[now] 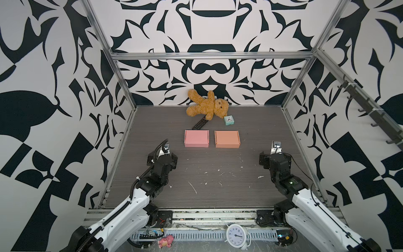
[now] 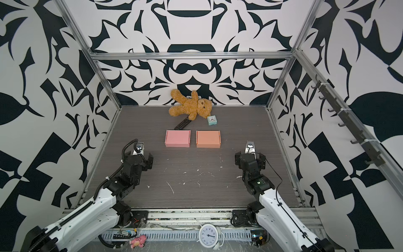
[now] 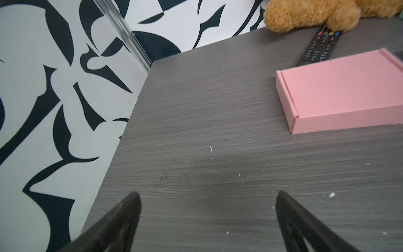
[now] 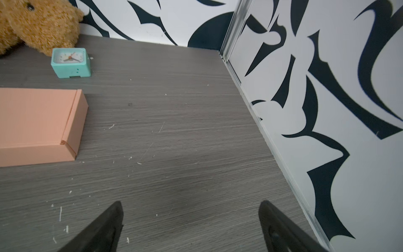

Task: Fold the paper box

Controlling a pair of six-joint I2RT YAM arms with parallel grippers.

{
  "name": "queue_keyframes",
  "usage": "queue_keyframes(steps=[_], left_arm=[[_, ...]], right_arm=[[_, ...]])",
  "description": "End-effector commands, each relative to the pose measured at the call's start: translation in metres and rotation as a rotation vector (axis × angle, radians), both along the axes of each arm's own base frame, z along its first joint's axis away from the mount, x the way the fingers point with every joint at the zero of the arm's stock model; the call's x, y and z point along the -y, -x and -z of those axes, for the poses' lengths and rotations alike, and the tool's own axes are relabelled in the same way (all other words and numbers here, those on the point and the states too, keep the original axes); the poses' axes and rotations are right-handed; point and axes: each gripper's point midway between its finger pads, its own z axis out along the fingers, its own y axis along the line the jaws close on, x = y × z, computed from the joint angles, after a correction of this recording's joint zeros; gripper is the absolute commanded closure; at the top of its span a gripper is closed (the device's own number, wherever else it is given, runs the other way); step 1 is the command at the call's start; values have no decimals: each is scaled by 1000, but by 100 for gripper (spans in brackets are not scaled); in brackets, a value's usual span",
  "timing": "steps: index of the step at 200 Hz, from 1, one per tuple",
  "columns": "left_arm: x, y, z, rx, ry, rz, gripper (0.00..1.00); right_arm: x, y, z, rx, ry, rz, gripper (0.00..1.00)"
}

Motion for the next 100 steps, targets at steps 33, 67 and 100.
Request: queue_keyframes(steps=[33,67,100], left_arm=[[-8,-7,12,45,30,-30,1],[-7,-12,10,67,45,-21,1],[-11,-20,9,82,67,-26,1]], right_arm=[[8,-9,4,35,-40,50,1],[15,-6,17,29,-10,85,1],[16,-11,23,38,13,87,1]])
